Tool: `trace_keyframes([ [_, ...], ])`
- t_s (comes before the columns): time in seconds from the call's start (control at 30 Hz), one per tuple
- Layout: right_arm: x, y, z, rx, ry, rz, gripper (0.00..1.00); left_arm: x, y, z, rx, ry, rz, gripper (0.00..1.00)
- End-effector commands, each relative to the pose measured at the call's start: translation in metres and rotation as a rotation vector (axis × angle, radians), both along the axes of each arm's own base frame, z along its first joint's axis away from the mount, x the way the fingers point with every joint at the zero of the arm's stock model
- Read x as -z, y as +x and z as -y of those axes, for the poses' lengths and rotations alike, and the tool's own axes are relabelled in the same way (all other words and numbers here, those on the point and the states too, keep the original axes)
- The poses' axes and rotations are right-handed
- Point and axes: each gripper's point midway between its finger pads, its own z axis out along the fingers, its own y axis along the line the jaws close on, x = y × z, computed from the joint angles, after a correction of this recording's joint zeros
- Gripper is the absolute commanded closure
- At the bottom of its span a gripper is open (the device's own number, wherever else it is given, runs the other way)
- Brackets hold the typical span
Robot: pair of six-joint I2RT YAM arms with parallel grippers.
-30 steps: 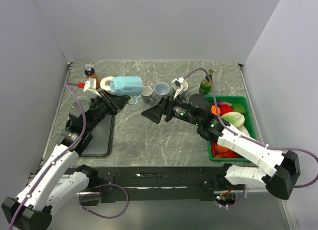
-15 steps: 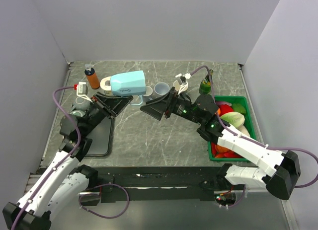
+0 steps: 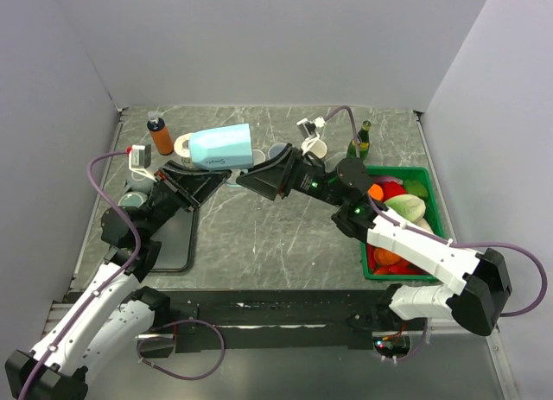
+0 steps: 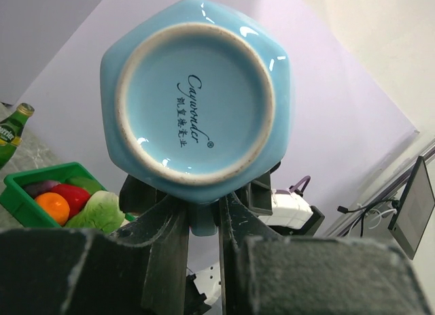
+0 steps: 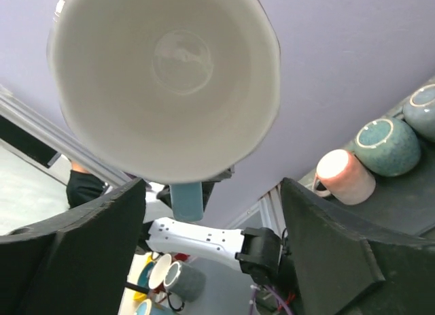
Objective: Turn the mug right side up
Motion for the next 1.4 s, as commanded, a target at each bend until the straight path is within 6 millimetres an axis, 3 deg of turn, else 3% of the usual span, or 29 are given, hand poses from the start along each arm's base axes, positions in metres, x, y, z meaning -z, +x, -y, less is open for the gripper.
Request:
trace_keyframes([
  [0.0, -0.049, -0.008, 0.009, 0.0, 0.11, 0.08, 0.2, -0.034, -0.024, -0.009, 0.008, -0.076, 0.153, 0.99],
  [0.17, -0.046, -0.002, 0.009, 0.028, 0.111, 0.034, 0.36, -0.029, -0.019, -0.009, -0.016, -0.072, 0.141, 0.99],
  [0.4, -0.047, 0.003, 0.003, 0.017, 0.098, -0.007, 0.43, -0.025, -0.017, -0.006, -0.04, -0.052, 0.155, 0.99],
  [0.53, -0.044, 0.004, -0.002, -0.006, 0.085, -0.03, 0.55, -0.021, -0.014, -0.003, -0.042, -0.034, 0.142, 0.99],
  [0.7, -0.045, 0.004, -0.005, -0.024, 0.085, -0.043, 0.78, -0.018, -0.015, 0.001, -0.027, -0.026, 0.141, 0.99],
  [0.8, -0.045, 0.004, -0.008, -0.031, 0.075, -0.049, 0.98, -0.015, -0.015, 0.003, -0.022, -0.02, 0.138, 0.99],
  [0.97, -0.044, 0.007, -0.005, -0.002, 0.074, -0.04, 1.0, -0.012, -0.014, 0.005, -0.024, 0.004, 0.137, 0.99],
  [1.07, -0.041, 0.011, -0.001, 0.042, 0.063, -0.031, 1.0, -0.01, -0.011, 0.006, -0.033, 0.023, 0.123, 0.84],
  [1.13, -0.045, 0.011, 0.002, 0.064, 0.054, -0.003, 1.0, -0.006, -0.008, 0.006, -0.038, 0.033, 0.107, 0.53],
  [1.2, -0.045, 0.015, 0.008, 0.099, 0.045, 0.001, 1.0, -0.004, -0.007, 0.007, -0.043, 0.045, 0.103, 0.34],
  [1.3, -0.044, 0.021, 0.016, 0.17, 0.016, 0.014, 1.0, 0.007, 0.001, 0.01, -0.066, 0.108, 0.076, 0.1],
  [1.33, -0.042, 0.023, 0.018, 0.189, 0.0, 0.029, 1.0, 0.003, 0.002, 0.009, -0.082, 0.13, 0.085, 0.06],
  [1.37, -0.04, 0.025, 0.02, 0.207, -0.015, 0.028, 1.0, 0.021, 0.011, 0.011, -0.103, 0.208, 0.032, 0.01],
])
